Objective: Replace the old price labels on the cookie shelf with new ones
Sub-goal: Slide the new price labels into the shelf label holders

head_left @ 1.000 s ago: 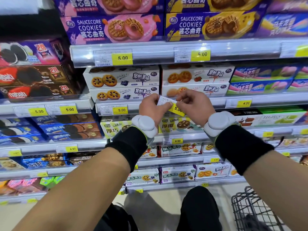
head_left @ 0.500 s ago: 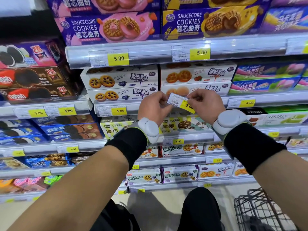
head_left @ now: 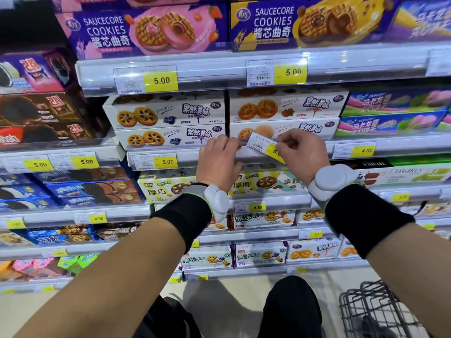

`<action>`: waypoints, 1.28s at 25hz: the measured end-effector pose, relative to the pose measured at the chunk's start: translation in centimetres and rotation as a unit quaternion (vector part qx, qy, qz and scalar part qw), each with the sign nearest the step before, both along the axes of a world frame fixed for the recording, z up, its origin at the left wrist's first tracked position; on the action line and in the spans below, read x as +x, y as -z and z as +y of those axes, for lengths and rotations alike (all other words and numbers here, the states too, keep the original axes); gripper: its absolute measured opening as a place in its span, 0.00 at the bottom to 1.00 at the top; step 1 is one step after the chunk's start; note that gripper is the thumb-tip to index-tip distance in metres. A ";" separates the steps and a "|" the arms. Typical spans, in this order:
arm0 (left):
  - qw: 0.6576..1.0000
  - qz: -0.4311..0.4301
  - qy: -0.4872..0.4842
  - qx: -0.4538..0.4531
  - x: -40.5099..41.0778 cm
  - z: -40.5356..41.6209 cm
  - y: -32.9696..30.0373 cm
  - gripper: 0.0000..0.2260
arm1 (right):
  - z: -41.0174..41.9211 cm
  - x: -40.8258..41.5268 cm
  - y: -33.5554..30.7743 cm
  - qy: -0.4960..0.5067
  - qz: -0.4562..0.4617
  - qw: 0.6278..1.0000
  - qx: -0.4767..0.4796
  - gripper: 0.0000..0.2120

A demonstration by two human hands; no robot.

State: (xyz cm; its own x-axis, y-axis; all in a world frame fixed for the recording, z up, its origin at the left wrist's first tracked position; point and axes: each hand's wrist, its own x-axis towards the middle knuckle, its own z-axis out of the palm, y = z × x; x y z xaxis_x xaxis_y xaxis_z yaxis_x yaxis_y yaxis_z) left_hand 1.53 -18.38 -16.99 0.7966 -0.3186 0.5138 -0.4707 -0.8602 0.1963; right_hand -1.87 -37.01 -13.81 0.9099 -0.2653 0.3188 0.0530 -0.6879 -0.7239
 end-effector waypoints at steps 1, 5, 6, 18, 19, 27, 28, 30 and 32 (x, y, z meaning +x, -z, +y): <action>1.000 -0.005 -0.004 0.001 0.1 0.0 0.1 0.16 | -0.1 0.1 0.0 -0.001 -0.003 1.000 0.004 0.05; 1.000 -0.029 -0.010 0.003 0.2 -0.2 0.9 0.17 | -0.1 0.0 0.4 -0.006 0.002 1.000 0.002 0.05; 0.999 -0.032 -0.013 0.002 0.2 -0.3 1.0 0.17 | -0.1 0.0 0.5 -0.006 0.001 1.000 0.001 0.05; 0.999 -0.022 -0.038 -0.008 -0.7 -0.9 0.6 0.15 | 0.2 -0.7 -0.7 0.002 -0.022 1.000 0.008 0.04; 0.999 -0.025 -0.042 -0.006 -0.7 -1.0 0.6 0.14 | 0.3 -0.7 -0.8 0.002 -0.028 1.000 0.009 0.04; 0.997 0.022 0.020 -0.070 -1.0 -0.3 0.4 0.10 | 1.4 -0.1 -1.4 -0.013 -0.096 0.994 -0.043 0.05; 0.995 0.029 0.026 -0.088 -1.2 -0.1 0.4 0.11 | 1.5 -0.1 -1.3 -0.018 -0.097 0.994 -0.053 0.05; 0.991 0.040 0.037 -0.119 -1.6 0.0 0.3 0.13 | 1.6 0.0 -1.0 -0.032 -0.086 0.993 -0.081 0.06; 0.989 0.044 0.039 -0.138 -1.8 0.2 0.1 0.15 | 1.8 0.2 -0.5 -0.044 -0.068 0.990 -0.115 0.07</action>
State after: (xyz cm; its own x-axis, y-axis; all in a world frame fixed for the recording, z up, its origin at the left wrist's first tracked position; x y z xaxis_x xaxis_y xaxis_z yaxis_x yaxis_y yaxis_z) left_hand -0.31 -18.20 -17.08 0.8202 -0.2392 0.5196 -0.5049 -0.7298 0.4610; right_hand -1.65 -35.24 -13.27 0.8713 -0.0924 0.4820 0.2060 -0.8226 -0.5300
